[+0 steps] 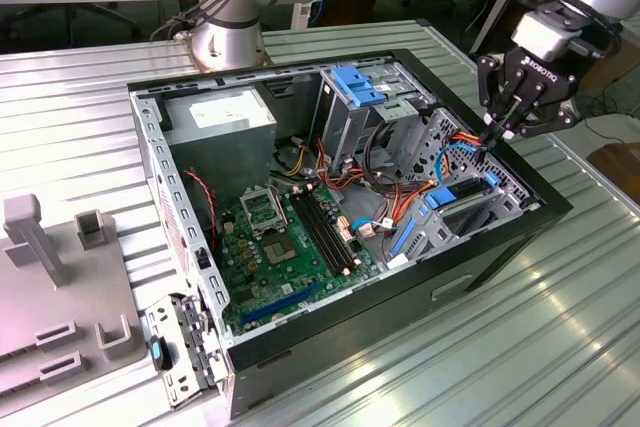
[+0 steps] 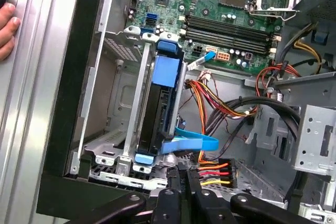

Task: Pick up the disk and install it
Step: 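Insert the first disk wire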

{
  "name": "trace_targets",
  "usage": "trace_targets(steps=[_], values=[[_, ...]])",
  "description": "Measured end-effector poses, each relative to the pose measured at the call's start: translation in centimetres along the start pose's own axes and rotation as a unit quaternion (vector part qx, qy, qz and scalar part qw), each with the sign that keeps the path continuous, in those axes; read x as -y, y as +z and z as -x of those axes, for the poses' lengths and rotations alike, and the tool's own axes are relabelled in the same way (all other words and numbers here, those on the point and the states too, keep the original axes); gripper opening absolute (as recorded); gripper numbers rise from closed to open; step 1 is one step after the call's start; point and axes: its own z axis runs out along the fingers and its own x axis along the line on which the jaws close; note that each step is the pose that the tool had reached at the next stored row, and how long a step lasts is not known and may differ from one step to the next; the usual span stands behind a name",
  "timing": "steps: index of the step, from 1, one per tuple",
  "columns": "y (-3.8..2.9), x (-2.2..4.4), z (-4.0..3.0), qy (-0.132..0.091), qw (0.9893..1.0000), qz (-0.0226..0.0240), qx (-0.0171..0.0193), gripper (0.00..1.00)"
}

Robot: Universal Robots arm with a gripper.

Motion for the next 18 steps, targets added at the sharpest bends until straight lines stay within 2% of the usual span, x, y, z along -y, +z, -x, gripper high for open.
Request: trace_targets(steps=[3, 6, 9, 11, 12, 13, 16, 18], values=[[0.04, 0.0, 0.0, 0.038, 0.9993, 0.0001, 0.0006, 0.17], [0.09, -0.31, -0.14, 0.041, 0.9991, -0.0007, 0.0005, 0.17], [0.13, -0.71, -0.67, 0.041, 0.9991, -0.0029, 0.0002, 0.17], [0.2, -1.23, -1.04, 0.041, 0.9991, -0.0054, -0.0001, 0.17], [0.2, -1.38, -1.06, 0.041, 0.9991, -0.0058, -0.0002, 0.17], [0.25, -1.8, -1.07, 0.041, 0.9991, -0.0069, -0.0002, 0.17], [0.3, -2.26, -1.04, 0.042, 0.9991, -0.0082, -0.0005, 0.17], [0.4, -2.26, -1.03, 0.066, 0.9978, -0.0081, -0.0006, 0.17]])
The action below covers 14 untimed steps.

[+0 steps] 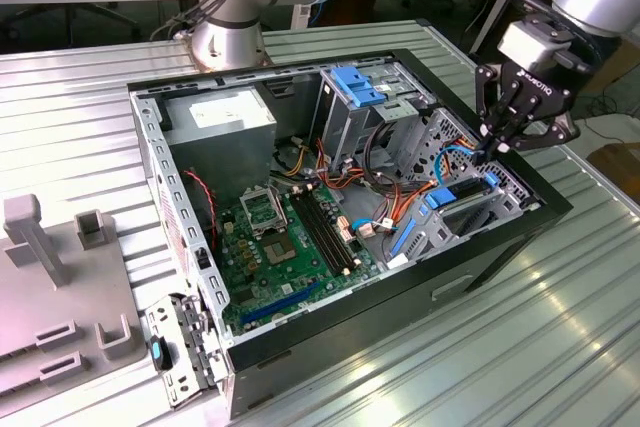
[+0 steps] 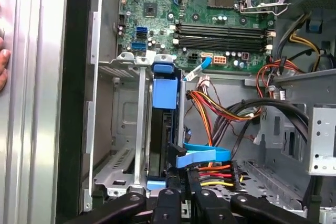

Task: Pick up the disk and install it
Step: 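Insert the first disk wire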

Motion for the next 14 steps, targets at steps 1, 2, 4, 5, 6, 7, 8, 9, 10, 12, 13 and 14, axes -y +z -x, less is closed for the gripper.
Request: trace_targets(steps=[1, 2, 4, 5, 6, 7, 8, 9, 10, 12, 13, 14], values=[[0.08, 0.0, 0.0, 0.012, 0.9999, 0.0001, -0.0005, 0.17], [0.14, -0.07, -0.02, 0.017, 0.9999, 0.0, -0.0012, 0.17], [0.18, -0.32, -0.04, 0.017, 0.9999, -0.0015, -0.0014, 0.17], [0.18, -0.52, -0.04, 0.017, 0.9999, -0.0027, -0.0015, 0.17], [0.18, -0.68, -0.04, 0.017, 0.9999, -0.0035, -0.0016, 0.17], [0.19, -0.86, -0.04, 0.017, 0.9999, -0.0045, -0.0016, 0.17], [0.2, -0.93, -0.06, 0.017, 0.9998, -0.0049, -0.0016, 0.17], [0.26, -0.95, -0.26, 0.017, 0.9998, -0.0052, -0.0029, 0.17], [0.47, -0.96, -0.54, 0.02, 0.9998, -0.0061, -0.0042, 0.17], [1.01, -0.97, -0.63, 0.038, 0.9993, -0.0072, -0.005, 0.17], [1.31, -0.97, -0.63, 0.047, 0.9988, -0.0072, -0.0051, 0.17], [1.46, -0.98, -0.62, 0.05, 0.9987, -0.0076, -0.0052, 0.17]])
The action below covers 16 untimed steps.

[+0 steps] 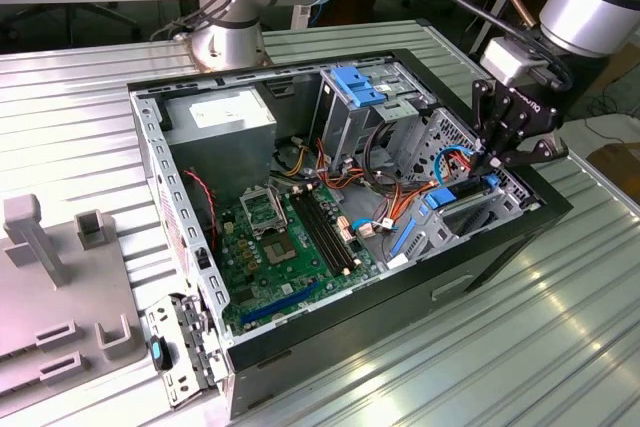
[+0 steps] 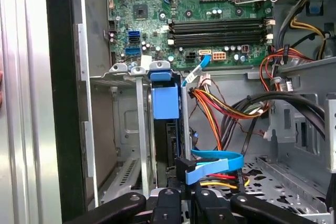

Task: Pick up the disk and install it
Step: 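Insert the first disk wire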

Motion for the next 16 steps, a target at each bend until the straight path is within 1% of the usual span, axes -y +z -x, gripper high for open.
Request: trace_targets(steps=[2, 4, 7, 13, 16], values=[[0.17, -0.01, -0.01, 0.0, 1.0, -0.0004, 0.0001, 0.17], [0.25, -0.13, -0.03, -0.006, 1.0, -0.0006, 0.0002, 0.17], [0.3, -0.14, -0.44, -0.008, 1.0, -0.0009, 0.0005, 0.17], [0.34, -0.14, -0.47, -0.01, 1.0, -0.0015, 0.0005, 0.17], [0.51, -0.23, -0.47, -0.012, 0.9999, -0.0016, 0.0007, 0.17]])
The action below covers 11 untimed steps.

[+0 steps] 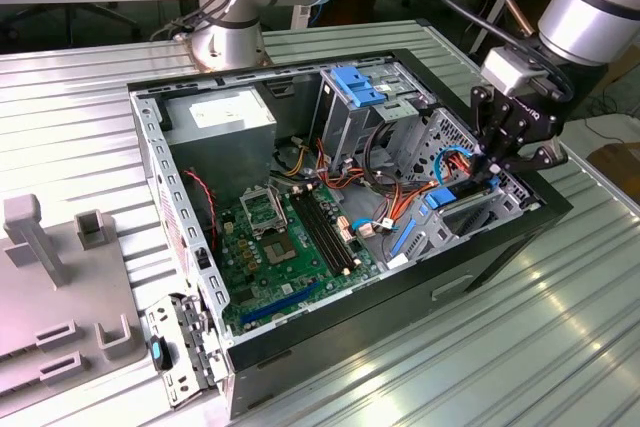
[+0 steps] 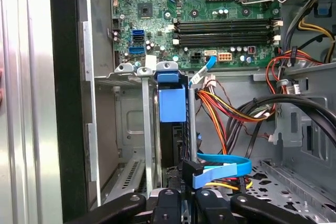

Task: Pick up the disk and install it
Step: 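Insert the first disk wire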

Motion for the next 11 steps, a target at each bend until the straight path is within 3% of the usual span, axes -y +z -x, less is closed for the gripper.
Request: trace_targets(steps=[7, 11], values=[[0.24, -0.01, 0.01, 0.0, 1.0, 0.0, -0.0001, 0.17], [0.05, -0.01, 0.01, 0.0, 1.0, 0.0, 0.0002, 0.17]])
